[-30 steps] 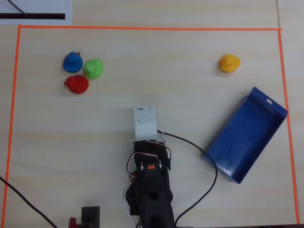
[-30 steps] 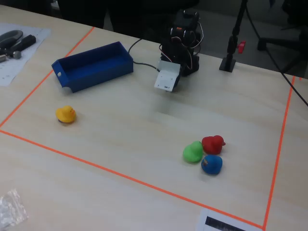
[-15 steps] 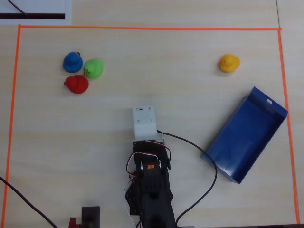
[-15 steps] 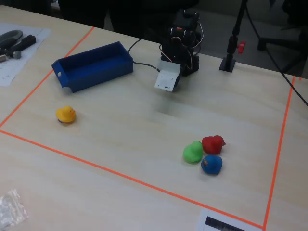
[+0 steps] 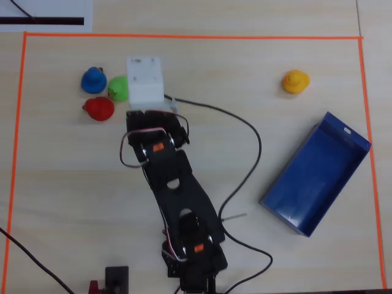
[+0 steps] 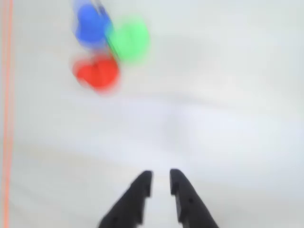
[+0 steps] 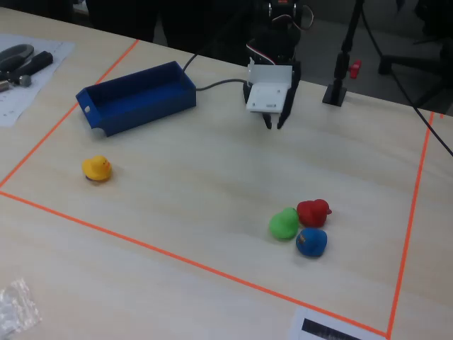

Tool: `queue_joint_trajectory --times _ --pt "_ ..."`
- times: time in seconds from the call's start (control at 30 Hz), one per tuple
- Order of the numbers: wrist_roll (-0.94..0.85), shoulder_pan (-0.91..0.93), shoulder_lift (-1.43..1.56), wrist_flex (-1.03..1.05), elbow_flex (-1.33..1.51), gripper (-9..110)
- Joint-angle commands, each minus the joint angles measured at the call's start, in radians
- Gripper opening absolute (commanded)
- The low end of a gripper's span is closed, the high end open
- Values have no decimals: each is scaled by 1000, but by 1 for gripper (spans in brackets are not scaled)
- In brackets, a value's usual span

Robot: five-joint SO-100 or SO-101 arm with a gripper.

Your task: Grasp blue duck and put it into box.

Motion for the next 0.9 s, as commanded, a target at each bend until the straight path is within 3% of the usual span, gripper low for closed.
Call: queue_joint_trajectory --times 0.0,0.27,0.57,0.87 --pt "-40 -3 -377 -58 -609 12" --pt "-92 -107 -692 -238 -810 25" --pt "-77 -213 -908 -207 -934 27" --pt "-126 -160 -1011 -411 -888 28"
